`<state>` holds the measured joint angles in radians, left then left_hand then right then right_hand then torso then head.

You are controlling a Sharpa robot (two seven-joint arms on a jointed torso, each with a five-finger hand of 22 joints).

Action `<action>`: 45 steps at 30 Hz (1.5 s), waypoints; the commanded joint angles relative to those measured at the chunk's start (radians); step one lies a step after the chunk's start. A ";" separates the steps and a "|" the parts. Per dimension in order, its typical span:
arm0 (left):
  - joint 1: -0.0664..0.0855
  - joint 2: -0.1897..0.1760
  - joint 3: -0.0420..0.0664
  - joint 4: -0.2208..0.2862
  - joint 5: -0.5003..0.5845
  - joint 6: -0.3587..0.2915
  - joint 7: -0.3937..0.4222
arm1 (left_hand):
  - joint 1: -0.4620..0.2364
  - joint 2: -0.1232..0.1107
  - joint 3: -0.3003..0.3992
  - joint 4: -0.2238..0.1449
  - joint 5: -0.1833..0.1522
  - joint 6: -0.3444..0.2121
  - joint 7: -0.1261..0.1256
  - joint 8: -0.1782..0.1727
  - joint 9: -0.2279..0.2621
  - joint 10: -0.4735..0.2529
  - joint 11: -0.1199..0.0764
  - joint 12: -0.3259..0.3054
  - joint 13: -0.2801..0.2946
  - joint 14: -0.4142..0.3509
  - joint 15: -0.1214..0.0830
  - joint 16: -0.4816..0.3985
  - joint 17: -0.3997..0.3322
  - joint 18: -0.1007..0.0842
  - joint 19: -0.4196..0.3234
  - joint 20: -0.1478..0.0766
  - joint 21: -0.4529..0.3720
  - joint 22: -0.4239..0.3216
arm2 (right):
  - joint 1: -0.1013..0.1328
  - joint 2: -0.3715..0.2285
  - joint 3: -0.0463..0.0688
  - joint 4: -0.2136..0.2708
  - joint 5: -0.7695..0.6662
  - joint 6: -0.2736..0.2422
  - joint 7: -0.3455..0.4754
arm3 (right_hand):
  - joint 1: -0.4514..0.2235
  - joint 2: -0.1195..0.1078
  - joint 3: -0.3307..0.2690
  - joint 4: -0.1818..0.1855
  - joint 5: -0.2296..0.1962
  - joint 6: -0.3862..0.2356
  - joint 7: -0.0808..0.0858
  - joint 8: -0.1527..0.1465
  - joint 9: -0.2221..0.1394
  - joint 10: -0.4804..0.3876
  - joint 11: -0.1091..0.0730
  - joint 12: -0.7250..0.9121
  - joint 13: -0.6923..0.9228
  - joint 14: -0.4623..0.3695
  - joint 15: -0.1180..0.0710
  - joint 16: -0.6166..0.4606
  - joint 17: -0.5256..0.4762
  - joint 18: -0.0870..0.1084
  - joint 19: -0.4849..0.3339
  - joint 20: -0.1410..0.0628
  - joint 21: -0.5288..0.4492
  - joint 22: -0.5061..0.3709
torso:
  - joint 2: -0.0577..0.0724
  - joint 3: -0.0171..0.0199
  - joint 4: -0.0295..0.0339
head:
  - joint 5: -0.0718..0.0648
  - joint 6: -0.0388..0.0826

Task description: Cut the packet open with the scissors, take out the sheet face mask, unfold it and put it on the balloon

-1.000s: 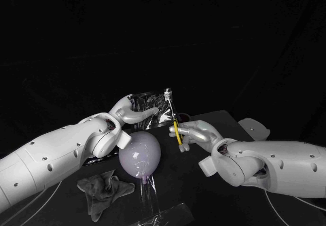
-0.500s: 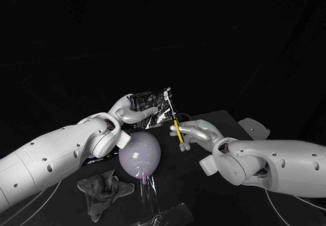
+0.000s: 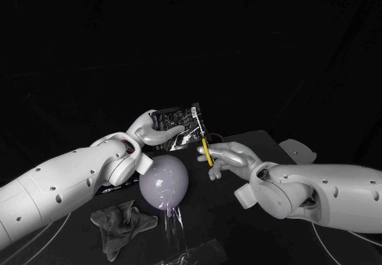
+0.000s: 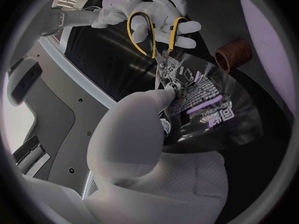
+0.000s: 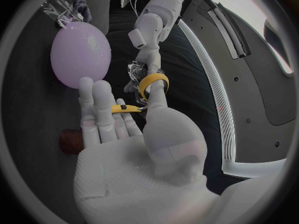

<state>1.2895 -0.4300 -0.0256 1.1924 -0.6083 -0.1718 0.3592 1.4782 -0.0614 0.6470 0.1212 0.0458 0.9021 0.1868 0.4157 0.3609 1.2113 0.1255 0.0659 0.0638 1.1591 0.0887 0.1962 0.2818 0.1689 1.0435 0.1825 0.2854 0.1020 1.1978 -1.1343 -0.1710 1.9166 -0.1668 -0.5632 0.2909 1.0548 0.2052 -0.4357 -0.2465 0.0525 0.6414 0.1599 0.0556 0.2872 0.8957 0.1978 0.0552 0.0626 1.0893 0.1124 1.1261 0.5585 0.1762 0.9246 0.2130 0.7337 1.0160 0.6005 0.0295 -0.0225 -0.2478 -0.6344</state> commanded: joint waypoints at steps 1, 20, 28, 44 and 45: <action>0.000 0.002 0.000 0.003 -0.005 -0.003 0.022 | -0.002 0.009 0.001 -0.005 0.003 0.005 0.000 0.003 0.046 0.004 0.001 -0.004 -0.001 -0.001 -0.006 -0.004 0.001 0.013 0.003 -0.001 0.004 0.000 | 0.002 -0.002 0.002 -0.001 -0.001 0.028 0.000 | -0.010 -0.002 -0.023 0.005 -0.005 -0.068 0.104 -0.001 -0.001 -0.007 -0.002 0.006 0.000 -0.008 0.001 -0.004 -0.002 0.006 -0.009 0.001 -0.007 -0.002 | 0.001 0.0001 0.0004 | -0.001 0.001; -0.001 -0.001 0.000 0.003 0.018 -0.015 0.029 | -0.002 0.009 0.001 -0.005 0.003 0.005 0.000 0.003 0.046 0.004 0.001 -0.004 -0.001 -0.001 -0.006 -0.004 0.001 0.013 0.003 -0.001 0.004 0.000 | 0.002 0.001 0.002 -0.011 0.002 0.037 -0.008 | -0.008 0.005 -0.021 0.006 -0.005 -0.046 0.104 0.005 0.010 -0.006 -0.002 0.009 0.001 -0.011 0.001 -0.002 -0.004 0.007 -0.010 0.002 -0.007 -0.004 | 0.000 -0.0001 0.0004 | -0.005 0.007; -0.001 -0.003 0.001 0.002 0.039 -0.022 0.030 | -0.003 0.009 0.001 -0.007 0.003 0.006 0.000 0.003 0.046 0.003 0.001 -0.004 -0.001 -0.001 -0.006 -0.005 0.001 0.013 0.002 -0.001 0.004 -0.001 | -0.002 0.001 0.001 -0.008 0.002 0.043 -0.008 | -0.003 0.012 -0.023 0.004 -0.005 -0.006 0.101 0.018 0.026 0.004 -0.005 0.013 0.002 -0.010 -0.001 0.003 -0.008 0.008 -0.010 0.002 -0.006 -0.007 | 0.001 0.0004 -0.0005 | -0.005 0.007; -0.001 0.001 0.001 -0.002 0.086 -0.028 0.034 | -0.003 0.009 0.002 -0.008 0.003 0.006 0.000 0.003 0.047 0.003 0.001 -0.004 -0.001 -0.001 -0.006 -0.006 0.001 0.013 0.001 -0.001 0.004 -0.001 | -0.024 0.002 0.000 0.006 0.002 0.049 -0.009 | -0.002 0.015 -0.024 0.003 -0.005 0.005 0.100 0.021 0.031 0.006 -0.006 0.014 0.002 -0.009 -0.001 0.005 -0.009 0.008 -0.009 0.002 -0.006 -0.008 | 0.000 -0.0001 -0.0006 | -0.006 0.008; -0.001 0.002 0.001 -0.002 0.087 -0.028 0.035 | -0.003 0.009 0.002 -0.008 0.003 0.006 0.000 0.003 0.047 0.003 0.001 -0.004 -0.001 -0.001 -0.006 -0.006 0.001 0.013 0.001 -0.001 0.004 -0.001 | -0.025 0.002 0.000 0.007 0.002 0.049 -0.009 | -0.002 0.015 -0.024 0.003 -0.005 0.007 0.100 0.022 0.032 0.007 -0.006 0.014 0.002 -0.009 -0.001 0.005 -0.010 0.008 -0.009 0.001 -0.006 -0.008 | 0.000 -0.0001 -0.0003 | -0.006 0.009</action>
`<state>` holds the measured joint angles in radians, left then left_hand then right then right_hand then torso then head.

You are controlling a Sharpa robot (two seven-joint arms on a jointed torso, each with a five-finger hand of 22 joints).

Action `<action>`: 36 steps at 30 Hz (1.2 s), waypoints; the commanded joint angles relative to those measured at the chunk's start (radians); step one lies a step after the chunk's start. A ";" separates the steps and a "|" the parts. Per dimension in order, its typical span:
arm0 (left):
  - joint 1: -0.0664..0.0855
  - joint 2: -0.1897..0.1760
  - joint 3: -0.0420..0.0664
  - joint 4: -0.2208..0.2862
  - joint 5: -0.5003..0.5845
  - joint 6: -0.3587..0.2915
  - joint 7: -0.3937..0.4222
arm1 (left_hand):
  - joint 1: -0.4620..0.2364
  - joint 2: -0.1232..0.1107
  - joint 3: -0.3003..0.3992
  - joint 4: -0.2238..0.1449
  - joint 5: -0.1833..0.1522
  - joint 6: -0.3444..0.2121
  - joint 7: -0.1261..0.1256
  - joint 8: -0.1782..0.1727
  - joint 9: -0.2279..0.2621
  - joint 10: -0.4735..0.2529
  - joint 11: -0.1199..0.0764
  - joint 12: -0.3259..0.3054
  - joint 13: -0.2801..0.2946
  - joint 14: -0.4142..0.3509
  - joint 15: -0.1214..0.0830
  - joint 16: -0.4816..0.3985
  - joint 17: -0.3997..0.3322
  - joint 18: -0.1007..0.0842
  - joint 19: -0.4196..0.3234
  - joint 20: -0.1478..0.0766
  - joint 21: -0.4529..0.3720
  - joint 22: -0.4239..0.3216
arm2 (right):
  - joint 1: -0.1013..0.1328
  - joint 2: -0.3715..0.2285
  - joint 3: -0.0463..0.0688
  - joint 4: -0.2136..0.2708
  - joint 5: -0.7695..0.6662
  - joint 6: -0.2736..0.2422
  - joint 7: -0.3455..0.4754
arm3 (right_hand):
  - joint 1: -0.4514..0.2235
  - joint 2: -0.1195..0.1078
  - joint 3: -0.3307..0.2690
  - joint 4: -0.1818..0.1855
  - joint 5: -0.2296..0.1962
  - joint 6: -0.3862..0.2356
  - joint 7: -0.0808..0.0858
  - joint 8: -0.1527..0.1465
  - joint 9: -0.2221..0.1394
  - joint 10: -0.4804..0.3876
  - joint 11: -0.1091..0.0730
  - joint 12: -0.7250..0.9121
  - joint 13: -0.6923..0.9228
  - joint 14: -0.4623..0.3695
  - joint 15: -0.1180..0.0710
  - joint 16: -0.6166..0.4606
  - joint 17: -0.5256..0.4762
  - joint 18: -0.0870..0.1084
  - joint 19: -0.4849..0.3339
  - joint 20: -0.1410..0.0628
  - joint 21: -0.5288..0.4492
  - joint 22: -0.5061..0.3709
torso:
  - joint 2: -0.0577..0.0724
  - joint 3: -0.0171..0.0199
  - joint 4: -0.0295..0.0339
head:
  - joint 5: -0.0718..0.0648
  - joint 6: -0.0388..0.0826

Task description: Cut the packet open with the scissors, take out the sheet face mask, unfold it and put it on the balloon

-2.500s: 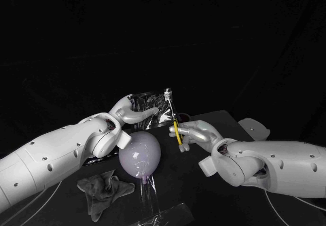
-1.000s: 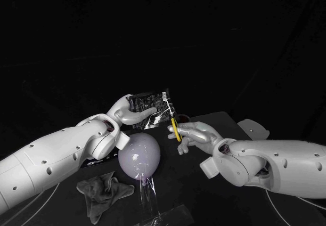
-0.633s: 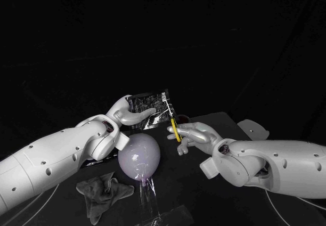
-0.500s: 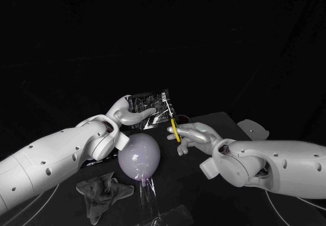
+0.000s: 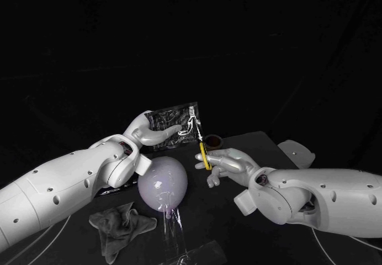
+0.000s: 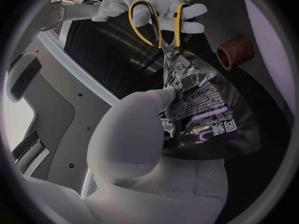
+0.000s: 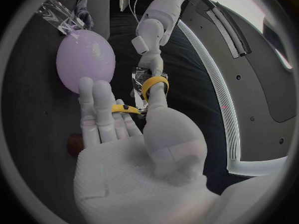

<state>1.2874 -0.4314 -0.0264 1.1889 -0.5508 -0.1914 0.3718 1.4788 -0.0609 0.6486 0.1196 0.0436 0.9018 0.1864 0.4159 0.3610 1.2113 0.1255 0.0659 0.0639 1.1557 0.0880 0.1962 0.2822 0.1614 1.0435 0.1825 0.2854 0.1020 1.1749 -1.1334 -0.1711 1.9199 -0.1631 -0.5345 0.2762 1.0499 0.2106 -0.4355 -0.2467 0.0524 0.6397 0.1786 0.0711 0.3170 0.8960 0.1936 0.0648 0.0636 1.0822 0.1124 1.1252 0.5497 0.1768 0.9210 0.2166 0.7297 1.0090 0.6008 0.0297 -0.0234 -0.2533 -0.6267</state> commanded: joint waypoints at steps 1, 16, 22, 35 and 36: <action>0.001 0.003 0.002 0.002 0.031 -0.008 0.022 | -0.004 0.009 0.000 -0.007 0.005 0.006 0.001 0.003 0.047 0.003 0.001 -0.004 -0.001 0.002 -0.006 -0.006 0.001 0.020 0.001 -0.001 0.004 -0.001 | -0.003 0.001 0.000 0.004 -0.002 0.020 0.006 | 0.003 0.009 -0.024 0.003 -0.005 0.009 0.081 0.007 0.002 0.007 -0.001 0.004 0.001 -0.002 -0.001 0.006 -0.001 0.007 -0.006 -0.002 -0.002 -0.001 | 0.000 -0.0001 0.0007 | -0.001 0.001; 0.001 0.002 0.002 0.002 0.032 0.006 0.014 | -0.004 0.009 0.000 -0.007 0.005 0.006 0.001 0.003 0.047 0.003 0.001 -0.004 -0.001 0.002 -0.006 -0.006 0.001 0.020 0.001 -0.001 0.004 -0.001 | -0.004 0.000 0.001 0.022 -0.026 0.016 0.028 | 0.009 0.016 -0.024 -0.002 -0.005 0.026 0.076 0.012 0.009 0.008 -0.004 0.003 0.001 -0.002 -0.003 0.009 -0.003 0.008 -0.005 -0.003 -0.001 -0.002 | 0.000 0.0012 0.0001 | 0.001 0.005; 0.001 0.002 0.002 0.002 0.031 0.011 0.012 | -0.004 0.009 0.000 -0.008 0.005 0.006 0.001 0.002 0.047 0.002 0.002 -0.004 -0.001 0.002 -0.005 -0.007 0.001 0.020 0.001 -0.001 0.004 -0.001 | 0.001 -0.001 0.002 0.016 -0.030 0.014 0.036 | 0.012 0.020 -0.025 -0.005 -0.005 0.036 0.073 0.015 0.013 0.009 -0.006 0.003 0.001 -0.002 -0.004 0.010 -0.005 0.008 -0.005 -0.004 0.000 -0.003 | 0.000 0.0007 0.0000 | 0.001 0.006; 0.001 0.003 0.002 0.006 0.017 0.022 0.011 | -0.004 0.009 0.000 -0.008 0.005 0.006 0.001 0.002 0.047 0.002 0.002 -0.004 -0.001 0.002 -0.005 -0.007 0.001 0.020 0.001 -0.001 0.004 -0.001 | 0.028 0.013 0.005 -0.028 -0.031 0.014 0.041 | 0.016 0.024 -0.025 -0.009 -0.005 0.051 0.070 0.019 0.019 0.009 -0.008 0.002 0.001 -0.002 -0.006 0.012 -0.006 0.008 -0.005 -0.005 0.001 -0.004 | 0.000 -0.0005 0.0022 | -0.003 0.010; 0.001 0.004 0.002 0.006 0.016 0.023 0.011 | -0.004 0.009 0.000 -0.008 0.005 0.006 0.001 0.002 0.047 0.002 0.002 -0.004 -0.001 0.002 -0.005 -0.007 0.001 0.020 0.001 -0.001 0.004 -0.001 | 0.030 0.015 0.005 -0.031 -0.031 0.014 0.041 | 0.016 0.024 -0.025 -0.009 -0.005 0.051 0.070 0.019 0.019 0.009 -0.008 0.002 0.001 -0.002 -0.006 0.012 -0.006 0.008 -0.005 -0.005 0.001 -0.004 | 0.000 -0.0006 0.0022 | -0.003 0.010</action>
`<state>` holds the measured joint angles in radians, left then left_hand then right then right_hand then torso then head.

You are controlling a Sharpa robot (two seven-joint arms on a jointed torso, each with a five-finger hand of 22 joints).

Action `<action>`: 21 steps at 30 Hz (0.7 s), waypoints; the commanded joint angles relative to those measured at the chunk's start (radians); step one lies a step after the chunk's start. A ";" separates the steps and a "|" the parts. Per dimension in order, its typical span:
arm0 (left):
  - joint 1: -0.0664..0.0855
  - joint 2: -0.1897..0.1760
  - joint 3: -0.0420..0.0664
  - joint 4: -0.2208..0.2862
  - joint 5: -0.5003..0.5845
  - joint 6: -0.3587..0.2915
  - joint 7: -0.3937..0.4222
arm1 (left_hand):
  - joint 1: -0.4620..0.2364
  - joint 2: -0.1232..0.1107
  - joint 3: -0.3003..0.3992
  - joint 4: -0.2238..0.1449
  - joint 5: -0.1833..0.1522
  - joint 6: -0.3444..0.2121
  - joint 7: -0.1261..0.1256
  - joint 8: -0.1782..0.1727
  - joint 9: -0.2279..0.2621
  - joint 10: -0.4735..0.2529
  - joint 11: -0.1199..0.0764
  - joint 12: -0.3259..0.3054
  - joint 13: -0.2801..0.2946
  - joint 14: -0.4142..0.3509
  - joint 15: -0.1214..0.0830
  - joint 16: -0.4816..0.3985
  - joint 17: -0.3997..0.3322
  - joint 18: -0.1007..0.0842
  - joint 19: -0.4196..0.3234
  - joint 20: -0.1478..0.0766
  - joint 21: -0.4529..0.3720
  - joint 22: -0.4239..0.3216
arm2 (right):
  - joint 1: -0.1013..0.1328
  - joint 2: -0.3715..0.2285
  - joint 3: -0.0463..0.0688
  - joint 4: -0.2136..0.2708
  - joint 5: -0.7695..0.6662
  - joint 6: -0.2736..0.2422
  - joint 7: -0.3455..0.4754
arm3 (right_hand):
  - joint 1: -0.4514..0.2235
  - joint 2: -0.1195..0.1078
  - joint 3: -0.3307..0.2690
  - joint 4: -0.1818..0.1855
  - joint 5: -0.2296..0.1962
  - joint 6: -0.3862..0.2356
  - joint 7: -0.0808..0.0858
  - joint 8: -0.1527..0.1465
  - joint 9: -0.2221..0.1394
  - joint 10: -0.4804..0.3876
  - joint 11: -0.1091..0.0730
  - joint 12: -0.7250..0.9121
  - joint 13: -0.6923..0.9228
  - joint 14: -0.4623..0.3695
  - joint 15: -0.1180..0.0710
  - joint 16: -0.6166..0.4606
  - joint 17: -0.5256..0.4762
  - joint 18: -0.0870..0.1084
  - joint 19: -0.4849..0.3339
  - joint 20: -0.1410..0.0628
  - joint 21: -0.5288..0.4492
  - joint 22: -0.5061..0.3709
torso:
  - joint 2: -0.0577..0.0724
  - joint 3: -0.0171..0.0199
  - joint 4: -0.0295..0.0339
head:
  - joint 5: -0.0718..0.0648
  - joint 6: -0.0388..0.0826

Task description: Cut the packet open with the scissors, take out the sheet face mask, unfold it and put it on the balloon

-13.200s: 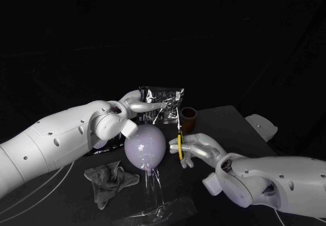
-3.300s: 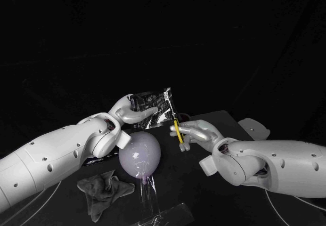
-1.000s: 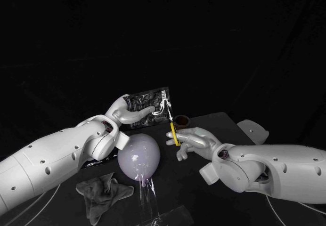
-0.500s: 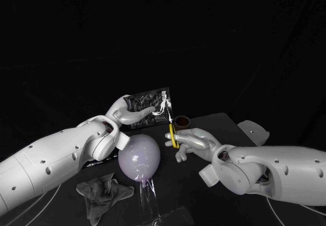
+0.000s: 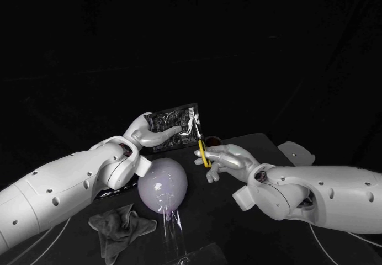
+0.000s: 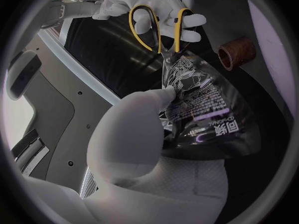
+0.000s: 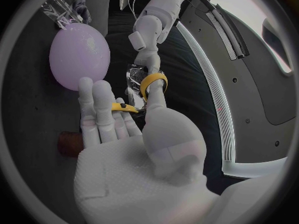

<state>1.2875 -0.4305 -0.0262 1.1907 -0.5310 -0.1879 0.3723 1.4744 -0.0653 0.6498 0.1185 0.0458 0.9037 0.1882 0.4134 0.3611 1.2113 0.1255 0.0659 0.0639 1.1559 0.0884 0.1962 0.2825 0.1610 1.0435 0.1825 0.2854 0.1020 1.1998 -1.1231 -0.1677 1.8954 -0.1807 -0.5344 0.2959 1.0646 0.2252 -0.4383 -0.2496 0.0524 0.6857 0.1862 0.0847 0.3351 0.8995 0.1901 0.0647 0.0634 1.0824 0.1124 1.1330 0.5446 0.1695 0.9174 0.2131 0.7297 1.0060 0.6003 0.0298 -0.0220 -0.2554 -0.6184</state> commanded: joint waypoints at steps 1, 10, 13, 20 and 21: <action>0.001 0.003 0.001 0.005 -0.005 0.020 0.011 | 0.000 0.013 -0.001 -0.009 0.003 0.004 -0.001 0.004 0.048 0.002 0.002 -0.004 -0.001 0.002 -0.006 -0.007 0.001 0.020 0.001 -0.001 0.004 -0.001 | 0.008 0.007 0.001 -0.011 -0.014 0.014 0.022 | 0.001 0.009 -0.022 -0.006 -0.005 0.005 0.063 0.006 0.001 0.005 -0.004 0.002 0.001 -0.002 -0.006 0.004 -0.001 0.015 -0.001 -0.002 0.001 -0.001 | 0.001 -0.0007 0.0009 | -0.002 0.002; 0.001 0.002 0.001 0.006 -0.008 0.024 0.011 | 0.000 0.013 -0.001 -0.009 0.003 0.004 -0.001 0.004 0.048 0.002 0.002 -0.004 -0.001 0.002 -0.006 -0.007 0.001 0.020 0.001 -0.001 0.004 -0.001 | 0.022 0.022 0.003 -0.034 -0.014 0.015 0.023 | 0.004 0.011 -0.022 -0.009 -0.005 0.016 0.061 0.009 0.006 0.006 -0.006 0.002 0.001 -0.002 -0.007 0.005 -0.002 0.015 -0.001 -0.003 0.001 -0.002 | 0.001 -0.0006 -0.0003 | -0.003 0.005; 0.001 0.002 0.001 0.007 -0.008 0.025 0.011 | 0.000 0.013 -0.001 -0.010 0.003 0.004 -0.001 0.004 0.048 0.002 0.002 -0.004 -0.001 0.002 -0.006 -0.008 0.001 0.020 0.001 -0.001 0.004 -0.001 | 0.028 0.027 0.004 -0.045 -0.014 0.015 0.024 | 0.005 0.012 -0.023 -0.010 -0.005 0.019 0.060 0.010 0.007 0.006 -0.006 0.002 0.001 -0.002 -0.008 0.006 -0.003 0.015 -0.001 -0.003 0.002 -0.002 | 0.000 -0.0001 -0.0003 | -0.003 0.006; 0.001 0.003 0.001 0.006 -0.009 0.027 0.011 | 0.000 0.014 -0.001 -0.010 0.003 0.004 0.000 0.004 0.048 0.002 0.002 -0.004 -0.001 0.002 -0.006 -0.008 0.001 0.020 0.001 -0.001 0.004 -0.001 | 0.041 0.034 0.005 -0.065 -0.014 0.018 0.021 | 0.006 0.014 -0.023 -0.011 -0.005 0.028 0.059 0.013 0.010 0.006 -0.007 0.002 0.001 -0.001 -0.008 0.007 -0.003 0.015 -0.001 -0.004 0.002 -0.003 | 0.000 0.0000 -0.0008 | -0.002 0.007; 0.001 0.003 0.001 0.006 -0.009 0.027 0.011 | 0.000 0.014 -0.001 -0.010 0.003 0.004 0.000 0.004 0.048 0.002 0.002 -0.004 -0.001 0.002 -0.006 -0.008 0.001 0.020 0.001 -0.001 0.004 -0.001 | 0.043 0.034 0.005 -0.067 -0.014 0.018 0.022 | 0.007 0.015 -0.023 -0.013 -0.005 0.033 0.058 0.014 0.012 0.007 -0.008 0.002 0.001 -0.001 -0.009 0.008 -0.004 0.015 -0.001 -0.004 0.002 -0.003 | 0.000 0.0001 -0.0010 | -0.002 0.007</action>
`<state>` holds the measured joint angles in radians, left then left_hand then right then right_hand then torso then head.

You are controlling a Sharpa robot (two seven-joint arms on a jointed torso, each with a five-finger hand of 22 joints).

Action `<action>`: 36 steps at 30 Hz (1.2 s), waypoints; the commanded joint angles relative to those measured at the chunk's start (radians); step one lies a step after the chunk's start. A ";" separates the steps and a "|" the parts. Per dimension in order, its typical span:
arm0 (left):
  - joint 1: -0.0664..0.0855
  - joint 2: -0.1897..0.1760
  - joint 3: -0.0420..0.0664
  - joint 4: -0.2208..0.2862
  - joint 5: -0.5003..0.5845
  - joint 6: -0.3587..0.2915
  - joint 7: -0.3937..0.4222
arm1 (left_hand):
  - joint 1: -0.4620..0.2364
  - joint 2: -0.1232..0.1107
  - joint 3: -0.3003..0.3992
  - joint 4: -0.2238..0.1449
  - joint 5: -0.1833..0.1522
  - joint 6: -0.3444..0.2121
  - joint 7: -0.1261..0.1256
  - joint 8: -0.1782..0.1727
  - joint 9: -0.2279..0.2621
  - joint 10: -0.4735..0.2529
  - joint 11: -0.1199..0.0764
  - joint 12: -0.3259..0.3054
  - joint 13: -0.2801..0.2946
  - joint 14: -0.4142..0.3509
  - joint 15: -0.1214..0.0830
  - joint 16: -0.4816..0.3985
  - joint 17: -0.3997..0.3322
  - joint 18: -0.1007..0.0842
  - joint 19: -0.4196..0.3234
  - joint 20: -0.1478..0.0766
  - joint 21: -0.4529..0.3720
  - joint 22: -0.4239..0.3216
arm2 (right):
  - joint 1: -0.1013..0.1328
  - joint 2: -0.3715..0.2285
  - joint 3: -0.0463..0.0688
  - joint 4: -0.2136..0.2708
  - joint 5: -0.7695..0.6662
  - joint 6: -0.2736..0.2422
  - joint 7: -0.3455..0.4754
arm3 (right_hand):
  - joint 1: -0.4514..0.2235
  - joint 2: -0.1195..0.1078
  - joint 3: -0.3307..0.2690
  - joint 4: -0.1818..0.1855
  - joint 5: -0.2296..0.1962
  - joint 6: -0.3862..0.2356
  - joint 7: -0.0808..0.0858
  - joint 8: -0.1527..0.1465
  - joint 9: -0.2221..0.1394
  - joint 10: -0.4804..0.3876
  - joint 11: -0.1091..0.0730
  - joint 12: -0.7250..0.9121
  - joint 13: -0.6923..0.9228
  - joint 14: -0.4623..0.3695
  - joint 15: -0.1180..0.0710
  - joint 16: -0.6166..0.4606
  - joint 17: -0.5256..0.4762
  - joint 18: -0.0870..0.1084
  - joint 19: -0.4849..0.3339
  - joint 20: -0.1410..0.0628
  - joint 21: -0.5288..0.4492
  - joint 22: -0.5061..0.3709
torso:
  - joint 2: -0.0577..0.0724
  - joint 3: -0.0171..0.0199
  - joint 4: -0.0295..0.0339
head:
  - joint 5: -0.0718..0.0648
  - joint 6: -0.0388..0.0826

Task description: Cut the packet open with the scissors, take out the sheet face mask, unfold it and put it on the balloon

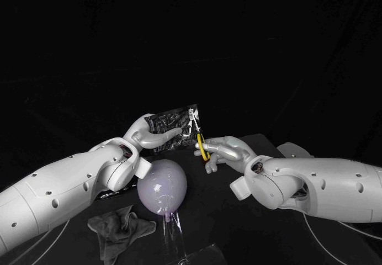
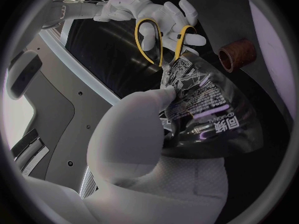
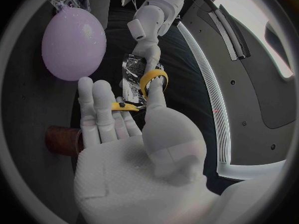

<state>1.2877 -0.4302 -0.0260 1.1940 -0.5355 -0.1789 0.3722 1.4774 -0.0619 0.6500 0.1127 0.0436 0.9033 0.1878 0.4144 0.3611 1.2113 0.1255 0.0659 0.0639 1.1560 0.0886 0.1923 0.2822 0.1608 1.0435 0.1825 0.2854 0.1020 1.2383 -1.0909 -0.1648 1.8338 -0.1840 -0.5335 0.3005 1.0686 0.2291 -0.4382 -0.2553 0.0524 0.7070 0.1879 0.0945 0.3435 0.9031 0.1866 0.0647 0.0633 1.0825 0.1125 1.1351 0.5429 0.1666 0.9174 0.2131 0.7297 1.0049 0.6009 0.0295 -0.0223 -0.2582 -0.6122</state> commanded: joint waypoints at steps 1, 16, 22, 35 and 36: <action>0.001 0.003 0.001 0.003 -0.005 0.018 0.011 | -0.003 0.010 -0.001 -0.005 0.005 0.005 0.000 0.003 0.048 0.002 0.002 -0.004 -0.001 0.002 -0.006 -0.004 0.001 0.021 0.001 -0.001 0.004 -0.001 | 0.005 0.002 0.002 -0.006 -0.010 0.017 0.017 | 0.003 0.011 -0.023 -0.007 -0.005 0.012 0.057 0.005 0.004 0.004 -0.004 0.002 0.001 -0.001 -0.009 0.006 -0.002 0.018 -0.001 -0.004 0.002 -0.002 | 0.000 0.0004 -0.0006 | 0.001 0.001; 0.001 0.001 0.001 0.002 -0.007 0.021 0.009 | -0.004 0.011 -0.001 -0.005 0.005 0.005 0.000 0.003 0.049 0.002 0.002 -0.004 -0.001 0.002 -0.006 -0.004 0.002 0.021 0.001 -0.001 0.005 -0.001 | 0.015 0.004 0.002 -0.017 -0.006 0.015 0.033 | 0.026 0.049 -0.023 -0.031 -0.005 0.135 0.038 0.063 0.027 0.138 -0.029 0.048 0.008 0.017 -0.029 0.041 -0.010 0.018 0.012 -0.022 0.026 0.000 | -0.001 0.0000 0.0000 | -0.001 0.002; 0.001 0.001 0.001 0.002 -0.007 0.022 0.009 | -0.004 0.011 -0.001 -0.006 0.005 0.005 0.000 0.003 0.049 0.002 0.002 -0.004 -0.001 0.003 -0.006 -0.004 0.002 0.021 0.001 -0.001 0.005 -0.001 | 0.016 0.007 0.002 -0.019 0.001 0.011 0.050 | 0.053 0.063 -0.015 -0.030 -0.004 0.191 0.018 0.085 0.035 0.207 -0.050 0.068 0.012 0.030 -0.045 0.062 -0.008 0.019 0.016 -0.036 0.040 0.005 | 0.000 -0.0003 -0.0003 | -0.003 0.007; 0.001 0.000 0.001 0.002 -0.008 0.022 0.008 | -0.004 0.011 -0.001 -0.006 0.005 0.005 0.000 0.003 0.049 0.003 0.002 -0.004 -0.001 0.003 -0.006 -0.004 0.002 0.021 0.001 -0.001 0.005 -0.001 | 0.016 0.011 0.002 -0.026 0.007 0.016 0.088 | 0.105 0.067 0.121 0.027 -0.004 0.283 -0.030 0.104 0.036 0.329 -0.096 0.084 0.022 0.088 -0.086 0.125 0.076 0.013 0.040 -0.073 0.094 0.038 | 0.000 0.0001 -0.0003 | -0.003 0.009; 0.001 0.000 0.001 0.002 -0.008 0.022 0.008 | -0.004 0.011 -0.001 -0.006 0.005 0.005 0.000 0.003 0.049 0.003 0.002 -0.004 -0.001 0.003 -0.006 -0.004 0.002 0.021 0.001 -0.001 0.005 -0.001 | 0.016 0.011 0.002 -0.026 0.006 0.016 0.088 | 0.105 0.064 0.117 0.026 -0.005 0.282 -0.029 0.101 0.035 0.328 -0.096 0.081 0.021 0.088 -0.086 0.126 0.075 0.013 0.040 -0.073 0.095 0.038 | 0.000 0.0001 -0.0003 | -0.003 0.009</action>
<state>1.2888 -0.4325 -0.0249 1.1922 -0.5388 -0.1743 0.3719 1.4699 -0.0617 0.6498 0.1129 0.0458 0.9036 0.1882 0.4144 0.3665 1.2113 0.1255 0.0659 0.0639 1.1576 0.0901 0.1923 0.2827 0.1607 1.0435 0.1825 0.2854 0.1020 1.2522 -1.0808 -0.1652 1.8076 -0.1756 -0.5330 0.3495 1.1625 0.2906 -0.3221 -0.2302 0.0514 0.9861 0.1581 0.1996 0.3800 1.2240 0.0965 0.1477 0.0857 1.1652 0.0267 1.2552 0.6174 0.1692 0.9533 0.1443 0.8220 1.0425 0.6005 0.0294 -0.0223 -0.2613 -0.6031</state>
